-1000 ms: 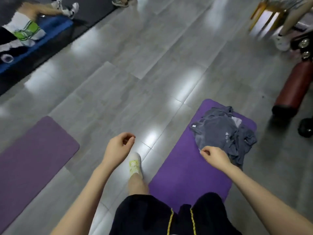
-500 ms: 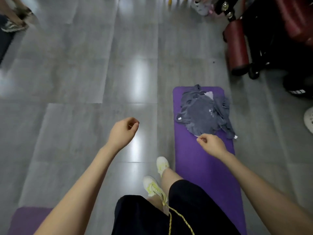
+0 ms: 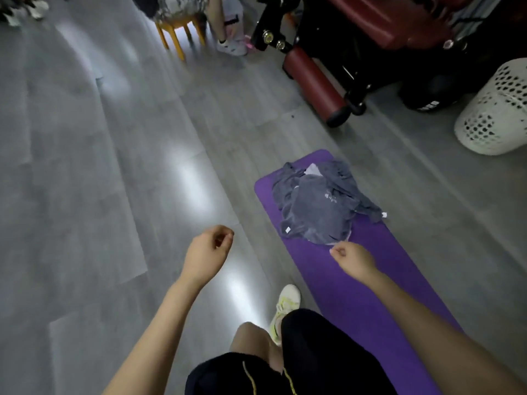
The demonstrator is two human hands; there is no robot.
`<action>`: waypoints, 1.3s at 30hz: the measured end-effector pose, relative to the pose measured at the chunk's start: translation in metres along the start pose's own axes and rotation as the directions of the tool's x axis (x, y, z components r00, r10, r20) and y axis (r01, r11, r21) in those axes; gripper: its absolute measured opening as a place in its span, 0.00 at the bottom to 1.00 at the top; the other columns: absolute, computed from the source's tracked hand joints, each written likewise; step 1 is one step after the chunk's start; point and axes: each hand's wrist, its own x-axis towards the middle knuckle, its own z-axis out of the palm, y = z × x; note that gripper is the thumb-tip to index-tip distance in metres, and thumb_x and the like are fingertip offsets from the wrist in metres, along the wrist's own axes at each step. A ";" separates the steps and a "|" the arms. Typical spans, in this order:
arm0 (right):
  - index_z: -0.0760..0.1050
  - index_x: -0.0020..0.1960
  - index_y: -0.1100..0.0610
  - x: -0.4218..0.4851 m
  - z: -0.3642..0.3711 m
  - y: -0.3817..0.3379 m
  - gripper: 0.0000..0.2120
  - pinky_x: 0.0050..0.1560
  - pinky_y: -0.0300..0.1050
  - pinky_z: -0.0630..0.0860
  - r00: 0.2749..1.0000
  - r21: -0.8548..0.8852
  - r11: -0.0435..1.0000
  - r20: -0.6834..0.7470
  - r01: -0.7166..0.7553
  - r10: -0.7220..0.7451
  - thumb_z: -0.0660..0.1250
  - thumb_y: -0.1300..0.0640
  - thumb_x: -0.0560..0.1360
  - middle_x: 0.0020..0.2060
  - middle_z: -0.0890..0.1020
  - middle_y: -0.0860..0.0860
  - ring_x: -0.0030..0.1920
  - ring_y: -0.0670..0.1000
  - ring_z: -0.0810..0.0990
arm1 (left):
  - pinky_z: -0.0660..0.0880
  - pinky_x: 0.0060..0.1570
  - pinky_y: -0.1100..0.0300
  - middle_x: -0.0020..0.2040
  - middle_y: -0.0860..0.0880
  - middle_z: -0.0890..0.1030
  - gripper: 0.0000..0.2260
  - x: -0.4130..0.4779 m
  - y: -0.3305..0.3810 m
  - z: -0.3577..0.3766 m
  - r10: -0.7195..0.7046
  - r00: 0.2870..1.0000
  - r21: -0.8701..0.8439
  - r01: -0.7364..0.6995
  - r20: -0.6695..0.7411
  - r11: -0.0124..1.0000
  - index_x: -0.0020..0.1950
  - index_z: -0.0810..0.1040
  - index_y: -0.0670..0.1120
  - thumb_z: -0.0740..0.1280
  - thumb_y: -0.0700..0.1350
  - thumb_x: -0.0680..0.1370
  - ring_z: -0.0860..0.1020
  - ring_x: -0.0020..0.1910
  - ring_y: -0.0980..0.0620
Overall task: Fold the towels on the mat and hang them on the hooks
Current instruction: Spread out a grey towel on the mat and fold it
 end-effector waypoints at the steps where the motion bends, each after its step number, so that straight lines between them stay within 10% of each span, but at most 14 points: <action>1: 0.78 0.49 0.59 0.006 0.000 -0.001 0.11 0.48 0.46 0.73 1.000 0.013 1.000 -0.004 -0.022 0.022 0.62 0.52 0.78 0.47 0.83 0.55 0.51 0.58 0.80 | 0.68 0.38 0.67 0.42 0.52 0.81 0.06 0.014 0.002 -0.001 0.013 1.000 0.014 -0.013 0.009 1.000 0.48 0.79 0.47 0.63 0.43 0.78 0.77 0.43 0.55; 20: 0.77 0.47 0.59 0.200 0.103 0.110 0.11 0.37 0.46 0.71 0.863 0.323 0.905 -0.330 -0.278 0.383 0.61 0.53 0.79 0.40 0.81 0.53 0.41 0.55 0.79 | 0.71 0.47 0.57 0.47 0.43 0.80 0.05 0.301 -0.054 0.302 0.125 0.925 0.139 -0.186 0.360 0.973 0.48 0.80 0.46 0.65 0.42 0.75 0.78 0.48 0.42; 32: 0.77 0.59 0.55 0.432 0.283 0.267 0.13 0.46 0.41 0.75 0.802 0.299 0.953 -0.559 -0.042 0.211 0.65 0.52 0.77 0.52 0.80 0.48 0.47 0.47 0.77 | 0.69 0.57 0.47 0.62 0.37 0.71 0.20 0.471 -0.205 0.578 -0.019 0.995 0.250 -0.005 0.093 0.968 0.66 0.69 0.44 0.62 0.52 0.78 0.71 0.60 0.36; 39: 0.74 0.63 0.53 0.481 0.347 0.321 0.18 0.51 0.41 0.74 0.717 0.370 0.929 -0.655 0.027 0.240 0.67 0.50 0.75 0.55 0.78 0.49 0.53 0.49 0.76 | 0.74 0.50 0.49 0.50 0.40 0.82 0.11 0.508 -0.239 0.633 0.383 0.908 0.047 -0.381 -0.172 0.924 0.56 0.78 0.40 0.68 0.41 0.74 0.78 0.51 0.39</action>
